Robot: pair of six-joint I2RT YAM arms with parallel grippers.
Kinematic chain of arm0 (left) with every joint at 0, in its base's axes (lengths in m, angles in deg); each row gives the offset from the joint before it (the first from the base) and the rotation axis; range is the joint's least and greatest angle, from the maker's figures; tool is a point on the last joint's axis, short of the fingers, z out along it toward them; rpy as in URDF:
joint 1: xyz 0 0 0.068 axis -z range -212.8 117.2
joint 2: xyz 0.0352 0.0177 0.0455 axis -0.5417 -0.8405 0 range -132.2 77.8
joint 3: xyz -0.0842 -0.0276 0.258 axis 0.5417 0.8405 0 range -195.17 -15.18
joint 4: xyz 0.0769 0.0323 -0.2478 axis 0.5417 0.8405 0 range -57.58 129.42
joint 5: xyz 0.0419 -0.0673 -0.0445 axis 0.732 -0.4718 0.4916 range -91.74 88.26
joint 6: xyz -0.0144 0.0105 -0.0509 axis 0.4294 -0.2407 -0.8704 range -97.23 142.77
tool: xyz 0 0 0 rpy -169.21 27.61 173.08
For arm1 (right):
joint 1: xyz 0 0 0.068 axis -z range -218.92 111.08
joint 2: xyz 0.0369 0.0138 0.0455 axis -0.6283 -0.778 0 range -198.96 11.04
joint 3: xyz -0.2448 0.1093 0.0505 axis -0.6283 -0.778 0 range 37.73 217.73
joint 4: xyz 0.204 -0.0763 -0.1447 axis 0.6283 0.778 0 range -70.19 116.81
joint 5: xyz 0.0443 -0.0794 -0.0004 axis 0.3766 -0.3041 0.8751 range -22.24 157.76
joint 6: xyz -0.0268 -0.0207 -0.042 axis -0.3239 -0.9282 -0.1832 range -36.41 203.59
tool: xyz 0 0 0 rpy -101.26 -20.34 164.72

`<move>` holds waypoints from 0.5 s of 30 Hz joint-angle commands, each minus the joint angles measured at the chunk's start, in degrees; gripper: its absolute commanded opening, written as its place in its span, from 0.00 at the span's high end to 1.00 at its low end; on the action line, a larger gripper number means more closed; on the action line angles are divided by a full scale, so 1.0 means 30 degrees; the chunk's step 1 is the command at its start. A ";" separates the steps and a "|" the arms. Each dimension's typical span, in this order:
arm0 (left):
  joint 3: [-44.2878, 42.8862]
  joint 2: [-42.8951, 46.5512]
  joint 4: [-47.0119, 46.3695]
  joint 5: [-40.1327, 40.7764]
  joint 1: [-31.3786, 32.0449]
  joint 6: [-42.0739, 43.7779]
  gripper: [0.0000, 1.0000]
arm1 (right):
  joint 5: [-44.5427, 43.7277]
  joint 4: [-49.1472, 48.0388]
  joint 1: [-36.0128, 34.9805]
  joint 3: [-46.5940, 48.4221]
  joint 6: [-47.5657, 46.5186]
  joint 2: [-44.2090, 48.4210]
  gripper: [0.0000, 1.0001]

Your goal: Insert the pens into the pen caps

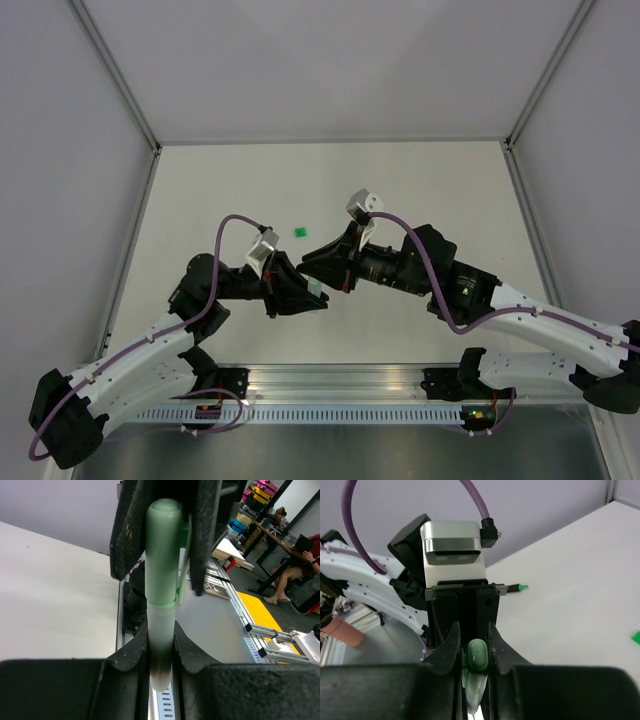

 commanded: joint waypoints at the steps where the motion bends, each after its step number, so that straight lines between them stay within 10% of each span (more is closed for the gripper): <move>1: 0.0093 0.0251 -0.1278 0.0117 -0.0034 0.0226 0.98 | 0.0797 -0.1391 -0.0044 -0.0995 0.0110 0.0408 0.93; 15: -0.1340 0.0018 -0.4090 0.0852 -0.0033 -0.3578 0.98 | 0.3550 -0.1451 -0.0073 -0.5451 -0.0359 0.0674 1.00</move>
